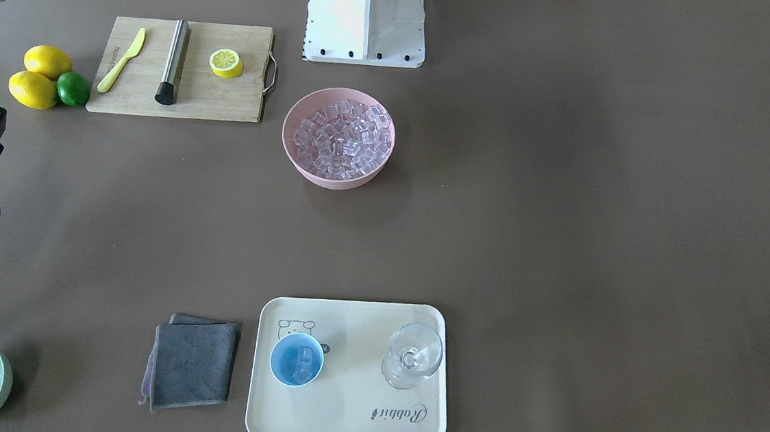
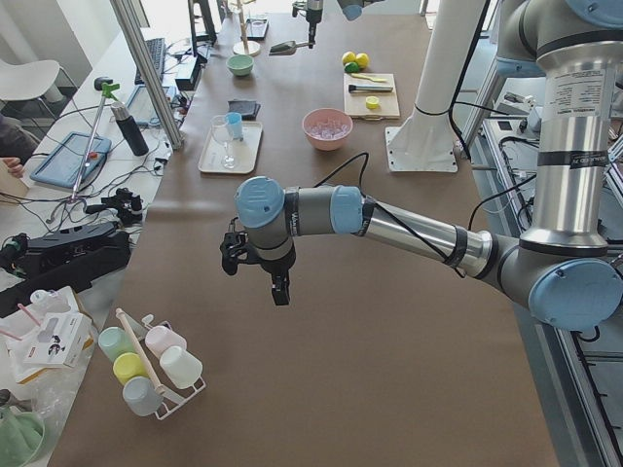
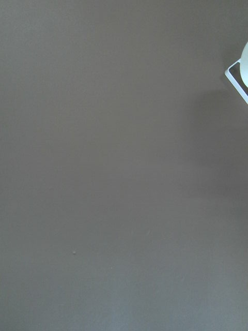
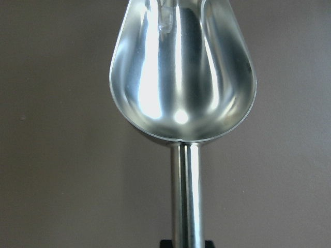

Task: Put ice in cup with scoop
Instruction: 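Carry the empty scoop back toward its spot with the right gripper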

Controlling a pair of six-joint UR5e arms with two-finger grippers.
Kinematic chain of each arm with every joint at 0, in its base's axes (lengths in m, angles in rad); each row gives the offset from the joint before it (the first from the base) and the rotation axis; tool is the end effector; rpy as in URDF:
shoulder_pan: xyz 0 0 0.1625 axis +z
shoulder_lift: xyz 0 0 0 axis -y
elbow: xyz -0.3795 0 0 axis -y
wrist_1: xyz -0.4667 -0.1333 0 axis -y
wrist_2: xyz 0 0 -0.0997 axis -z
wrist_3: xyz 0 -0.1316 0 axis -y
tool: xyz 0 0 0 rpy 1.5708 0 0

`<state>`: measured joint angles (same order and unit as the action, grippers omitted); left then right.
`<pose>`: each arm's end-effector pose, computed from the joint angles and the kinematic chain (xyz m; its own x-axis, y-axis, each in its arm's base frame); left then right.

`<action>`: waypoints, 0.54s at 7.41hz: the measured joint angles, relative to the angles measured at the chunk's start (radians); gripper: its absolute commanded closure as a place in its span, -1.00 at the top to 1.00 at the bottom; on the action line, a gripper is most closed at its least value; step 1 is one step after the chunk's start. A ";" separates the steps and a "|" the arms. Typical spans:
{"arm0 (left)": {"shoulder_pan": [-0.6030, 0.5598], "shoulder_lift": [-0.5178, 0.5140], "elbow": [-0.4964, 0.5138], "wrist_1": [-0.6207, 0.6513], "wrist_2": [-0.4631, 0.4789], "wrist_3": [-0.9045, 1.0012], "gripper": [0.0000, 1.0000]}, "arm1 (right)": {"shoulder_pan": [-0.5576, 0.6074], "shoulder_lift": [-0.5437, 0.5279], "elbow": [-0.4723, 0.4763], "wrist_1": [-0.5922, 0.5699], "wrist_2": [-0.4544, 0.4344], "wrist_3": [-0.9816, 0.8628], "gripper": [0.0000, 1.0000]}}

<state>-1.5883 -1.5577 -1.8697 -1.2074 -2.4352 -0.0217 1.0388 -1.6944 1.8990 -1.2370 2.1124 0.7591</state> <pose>-0.0426 -0.5349 0.5033 0.6474 -0.0919 -0.7566 0.0315 0.9951 -0.0939 -0.2244 -0.5103 0.4900 0.7382 0.0287 0.6740 -0.1000 0.9927 0.0674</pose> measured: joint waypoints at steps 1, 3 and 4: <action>-0.001 0.011 0.012 -0.001 0.000 -0.008 0.97 | -0.004 0.004 -0.036 0.042 0.003 0.003 -1.00; -0.002 0.017 0.035 -0.003 0.000 -0.006 0.97 | -0.011 0.005 -0.077 0.078 0.009 0.005 -1.00; -0.008 0.016 0.039 -0.003 0.001 -0.004 0.97 | -0.014 0.005 -0.092 0.085 0.012 0.004 -1.00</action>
<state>-1.5964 -1.5413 -1.8303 -1.2106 -2.4339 -0.0262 1.0249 -1.6890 1.8066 -1.1516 2.1241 0.7633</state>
